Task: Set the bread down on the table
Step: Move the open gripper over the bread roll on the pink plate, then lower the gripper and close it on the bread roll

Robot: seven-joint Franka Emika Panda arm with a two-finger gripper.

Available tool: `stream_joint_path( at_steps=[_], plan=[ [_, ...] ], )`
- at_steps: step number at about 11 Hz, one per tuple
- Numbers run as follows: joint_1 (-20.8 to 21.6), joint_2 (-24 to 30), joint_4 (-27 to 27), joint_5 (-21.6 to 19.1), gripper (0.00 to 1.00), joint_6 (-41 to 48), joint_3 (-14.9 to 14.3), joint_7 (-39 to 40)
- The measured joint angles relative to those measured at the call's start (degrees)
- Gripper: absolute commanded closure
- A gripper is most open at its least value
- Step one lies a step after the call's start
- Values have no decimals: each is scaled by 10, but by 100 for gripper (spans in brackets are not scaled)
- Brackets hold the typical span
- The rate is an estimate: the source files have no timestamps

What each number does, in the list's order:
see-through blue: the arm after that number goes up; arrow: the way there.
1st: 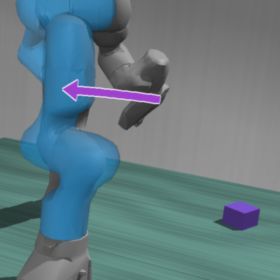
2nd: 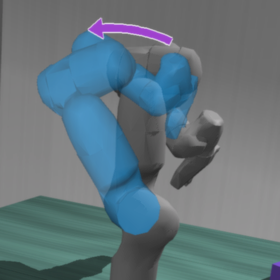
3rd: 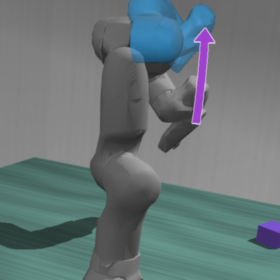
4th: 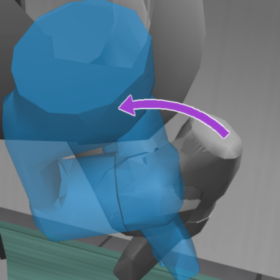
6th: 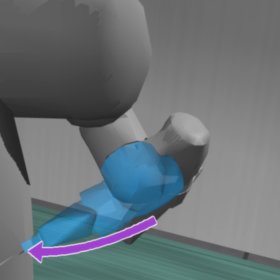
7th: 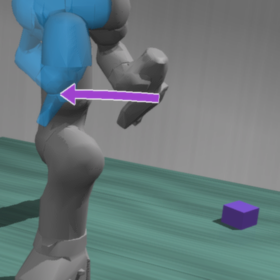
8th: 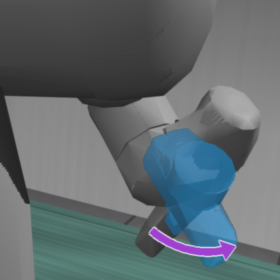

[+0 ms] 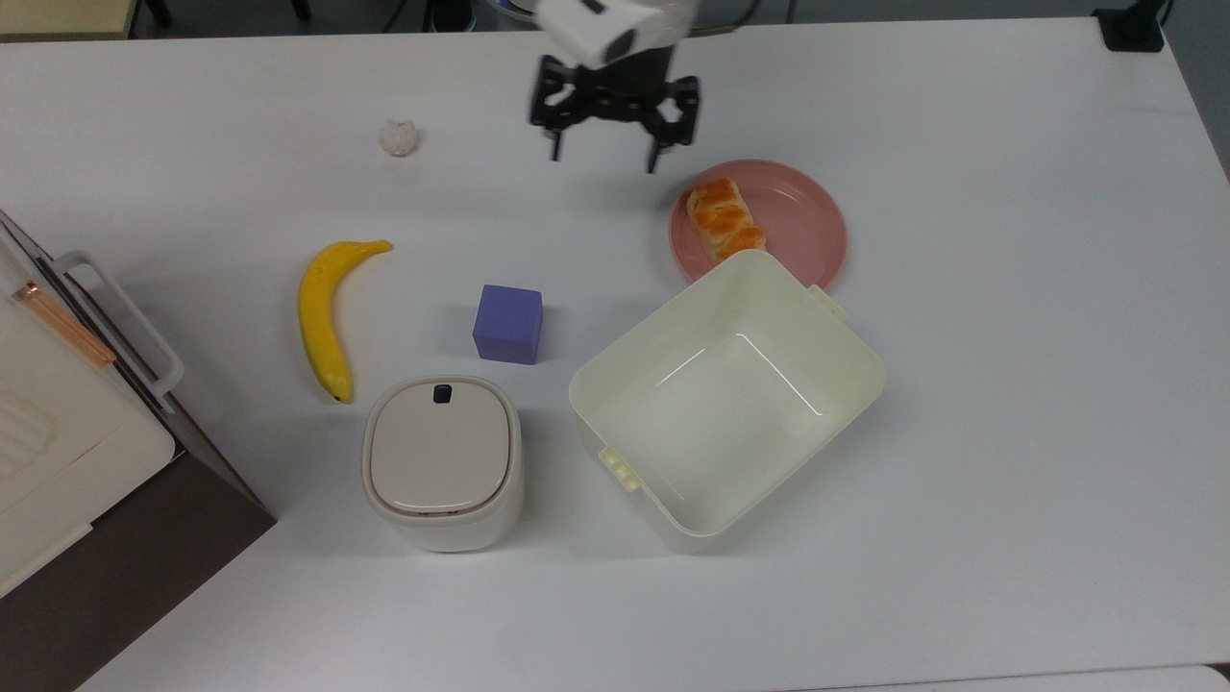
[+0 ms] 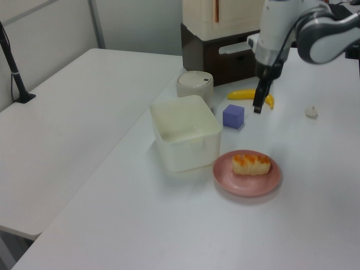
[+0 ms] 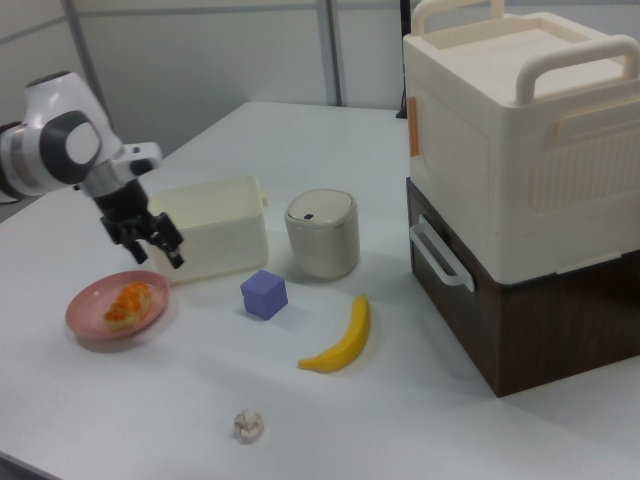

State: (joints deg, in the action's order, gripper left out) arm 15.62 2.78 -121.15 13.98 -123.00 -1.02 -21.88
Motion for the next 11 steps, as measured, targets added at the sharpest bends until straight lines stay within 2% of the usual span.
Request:
stream_joint_path(
  at_steps=[3, 6, 8, 11],
  plan=[
    [43, -4, -18, 0, 0, -26, 18, -68],
    [58, -11, -40, 0, 0, -91, 39, -142],
    [63, -37, -47, 1, 0, -120, 49, -175],
    [72, -78, -45, 34, 0, -133, 52, -219]
  ],
)
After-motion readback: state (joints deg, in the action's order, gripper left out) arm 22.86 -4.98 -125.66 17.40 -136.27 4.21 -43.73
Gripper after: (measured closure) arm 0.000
